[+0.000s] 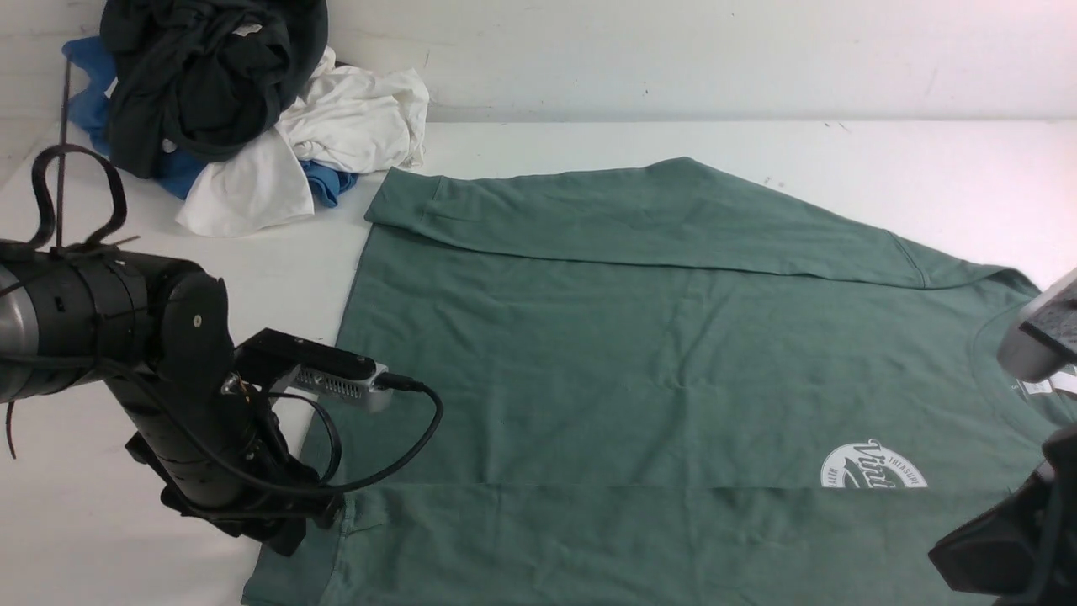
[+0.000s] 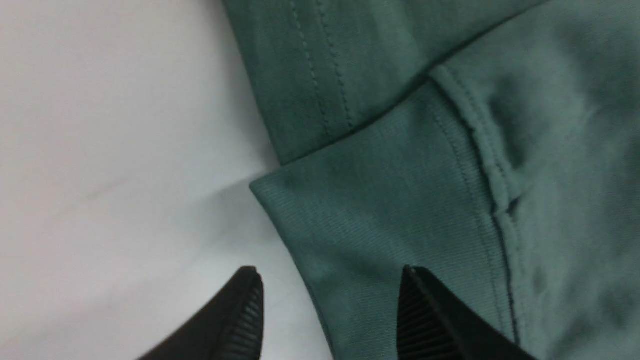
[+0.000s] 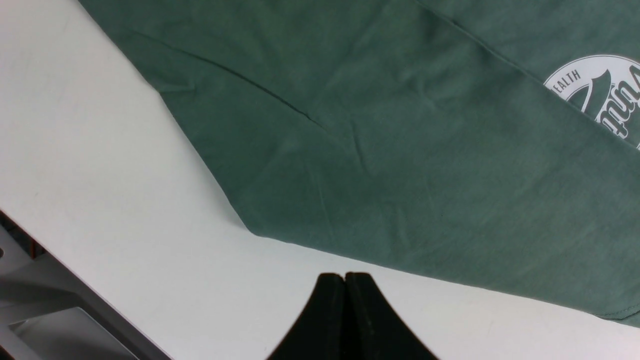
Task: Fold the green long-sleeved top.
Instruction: Use the left arm to clamp the cuff closest to it
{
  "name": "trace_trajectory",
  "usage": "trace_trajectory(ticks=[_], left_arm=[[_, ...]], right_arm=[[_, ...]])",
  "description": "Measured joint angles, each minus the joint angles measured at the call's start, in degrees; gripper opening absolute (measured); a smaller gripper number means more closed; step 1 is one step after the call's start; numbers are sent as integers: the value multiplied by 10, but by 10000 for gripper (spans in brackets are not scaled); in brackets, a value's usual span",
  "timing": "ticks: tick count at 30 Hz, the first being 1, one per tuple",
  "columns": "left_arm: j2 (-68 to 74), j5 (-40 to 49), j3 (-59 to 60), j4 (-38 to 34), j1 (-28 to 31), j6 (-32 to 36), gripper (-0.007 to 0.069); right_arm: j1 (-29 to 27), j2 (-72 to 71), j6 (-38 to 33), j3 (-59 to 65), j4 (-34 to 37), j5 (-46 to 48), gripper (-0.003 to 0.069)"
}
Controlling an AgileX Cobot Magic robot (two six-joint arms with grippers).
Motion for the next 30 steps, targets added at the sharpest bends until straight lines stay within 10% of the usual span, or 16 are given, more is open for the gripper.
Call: trace_trajectory(ticks=[15, 23, 30], left_arm=[[62, -21, -14, -4, 0, 0, 328], [55, -32, -14, -8, 0, 0, 52], [29, -25, -13, 6, 0, 0, 36]], right_arm=[[0, 0, 0, 0, 0, 0, -15], [0, 0, 0, 0, 0, 0, -15], [0, 0, 0, 0, 0, 0, -15]])
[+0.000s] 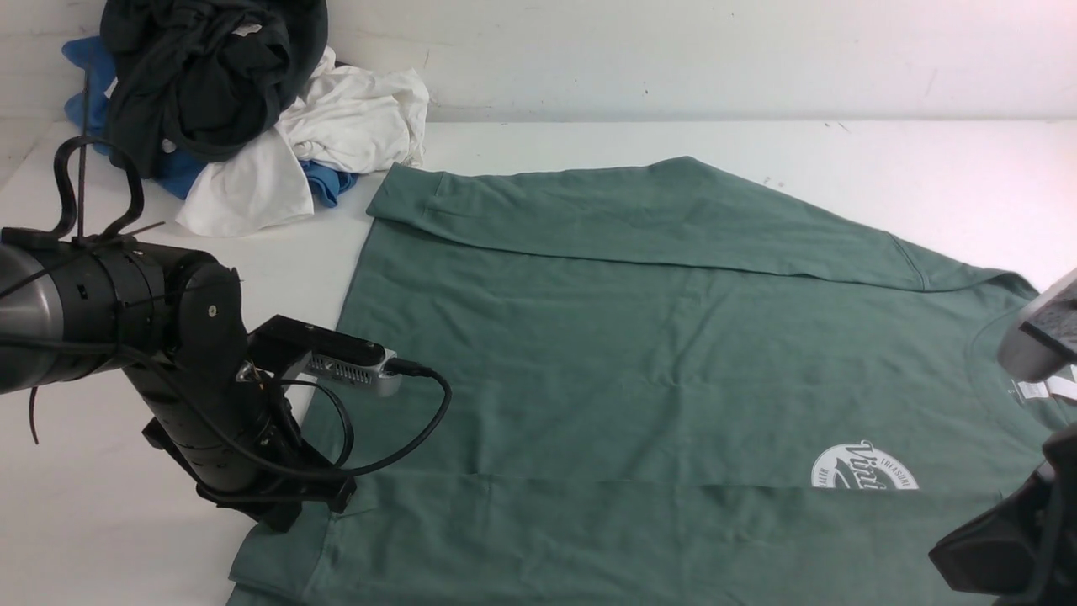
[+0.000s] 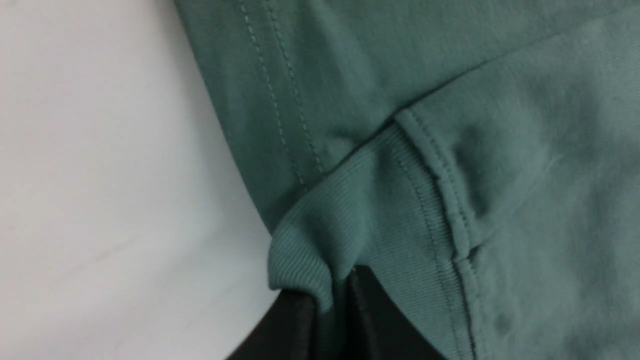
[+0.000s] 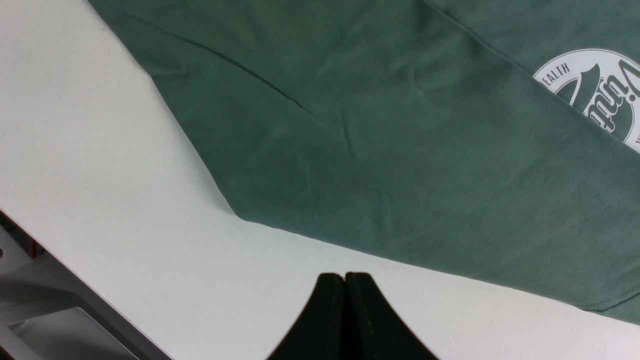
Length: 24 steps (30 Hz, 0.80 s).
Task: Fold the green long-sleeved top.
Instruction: Use the left arm to clamp the cuff closest to it
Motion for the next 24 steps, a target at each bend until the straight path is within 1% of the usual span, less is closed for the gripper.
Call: trace_trajectory(ticks=[13, 15, 17, 18, 22, 24], left_arm=[[-28, 16, 0, 6, 0, 0, 41], [-28, 17, 0, 6, 0, 0, 64], [-21, 18, 0, 7, 0, 0, 112], [-21, 18, 0, 7, 0, 0, 117], [-1, 13, 0, 9, 0, 0, 237], [4, 9, 0, 10, 0, 0, 262]], right_arm=[[0, 0, 0, 0, 0, 0, -15], [0, 0, 0, 0, 0, 0, -15], [0, 0, 0, 0, 0, 0, -15], [0, 0, 0, 0, 0, 0, -15], [0, 0, 0, 0, 0, 0, -15], [0, 0, 0, 0, 0, 0, -15]])
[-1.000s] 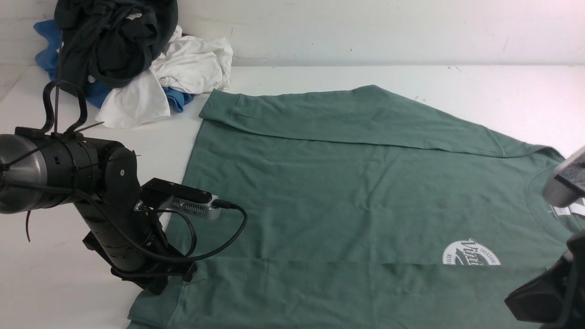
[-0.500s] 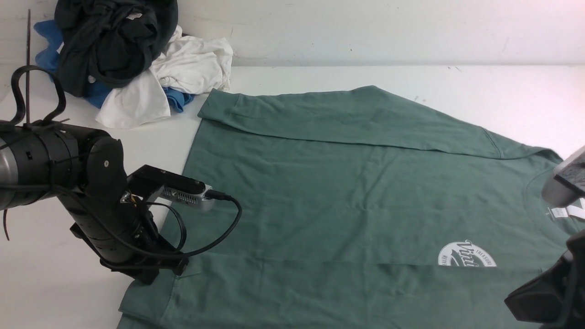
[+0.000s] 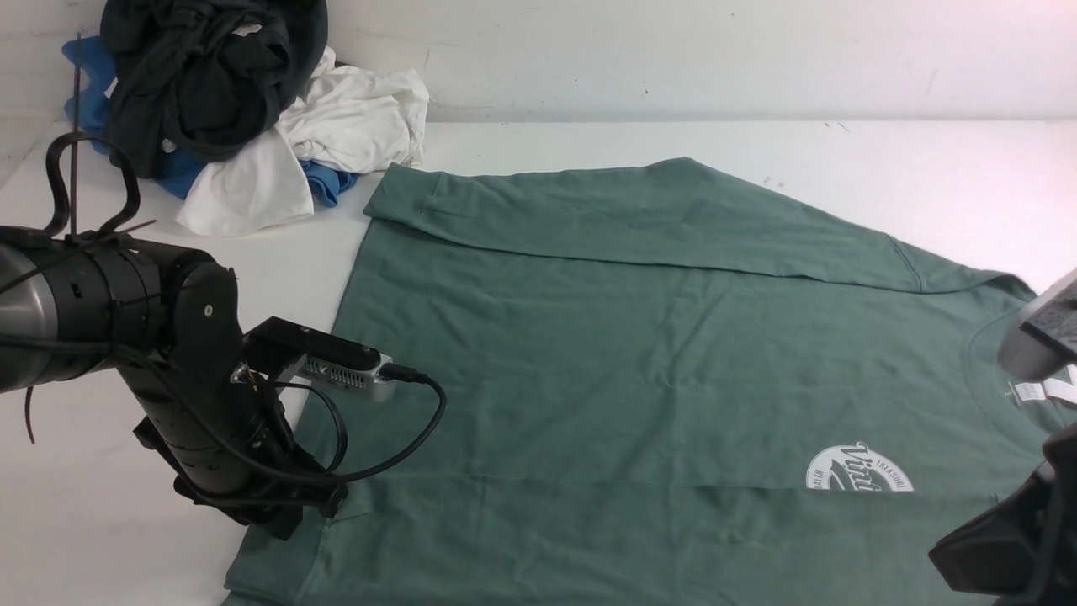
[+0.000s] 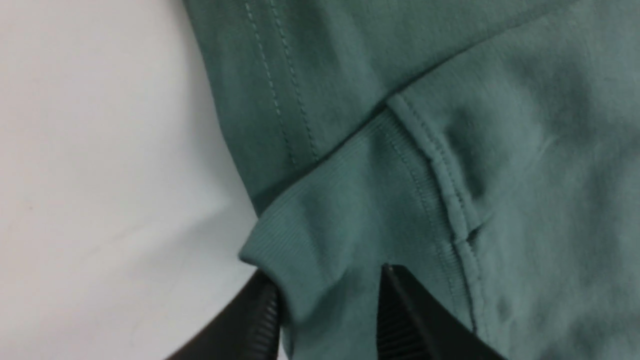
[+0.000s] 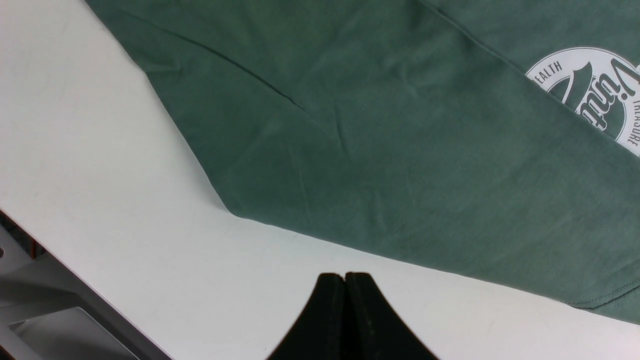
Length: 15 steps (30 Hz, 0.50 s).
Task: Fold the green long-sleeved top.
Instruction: Use the left arm to clamp the cuff closest to it
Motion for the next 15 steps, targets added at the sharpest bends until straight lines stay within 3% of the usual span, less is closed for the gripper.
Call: trace_trajectory(ticks=[7, 11, 13, 15], left_arm=[[6, -10, 0, 4, 0, -1, 254], [6, -14, 0, 9, 0, -4, 166], [6, -15, 0, 11, 0, -4, 59], [4, -16, 0, 11, 0, -4, 17]], right_arm=[[0, 0, 0, 0, 0, 0, -15], [0, 0, 0, 0, 0, 0, -15], [0, 0, 0, 0, 0, 2, -15], [0, 0, 0, 0, 0, 2, -15]])
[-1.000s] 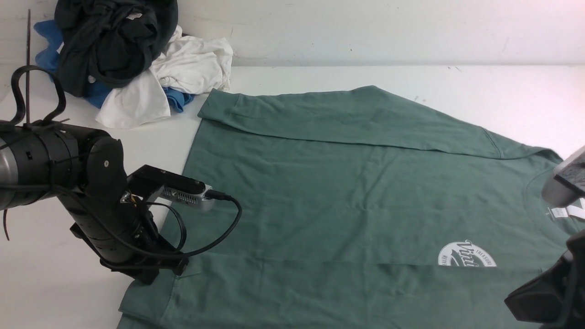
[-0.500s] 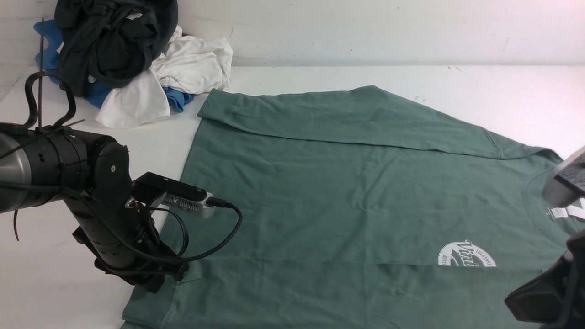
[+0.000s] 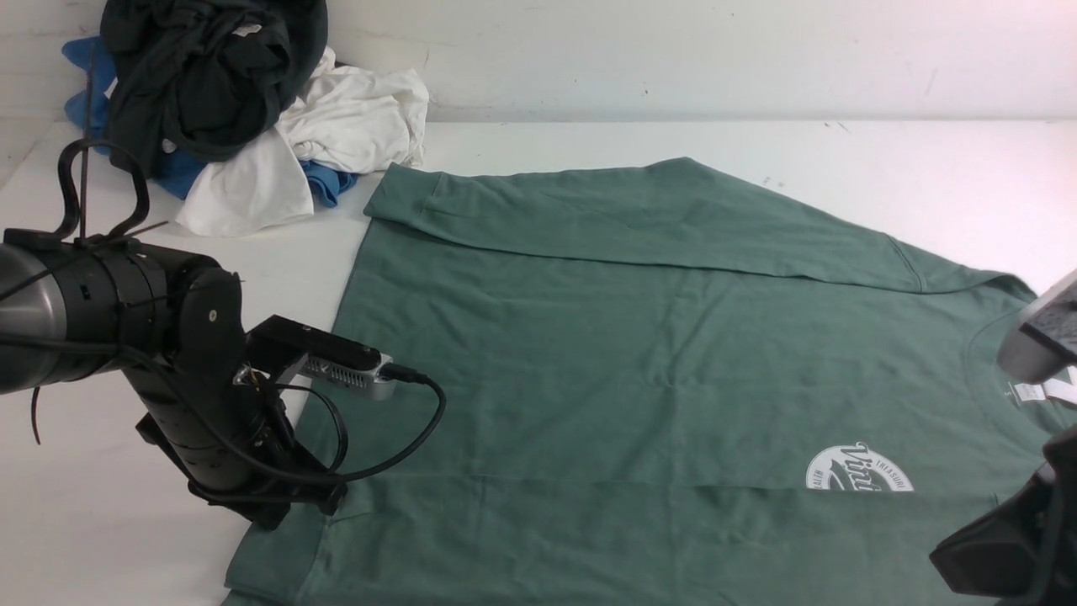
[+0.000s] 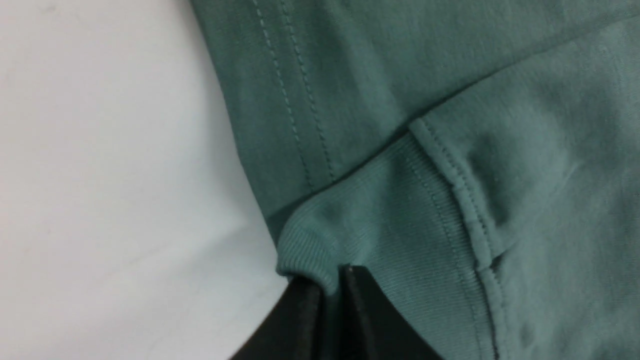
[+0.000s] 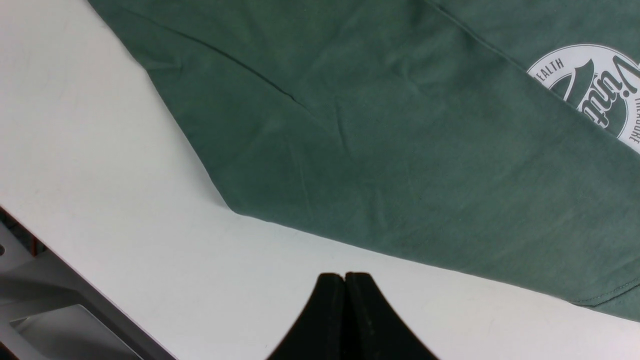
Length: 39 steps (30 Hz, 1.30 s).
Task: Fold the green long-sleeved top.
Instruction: Use the left arm to clamp the cuff closest to it, then use the left arm to drag and place the cuff at the centered position on the left edge of the fabric
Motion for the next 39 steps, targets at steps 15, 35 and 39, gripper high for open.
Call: trace_trajectory(ticks=[15, 35, 39], left_arm=[[-94, 60, -72, -1, 0, 2, 2], [105, 225, -536, 41, -69, 19, 2], [109, 240, -602, 41, -69, 21, 2]], right_arm=[[0, 0, 0, 0, 0, -1, -15], [0, 0, 98, 0, -127, -10, -15], [-18, 5, 132, 0, -145, -27, -15]])
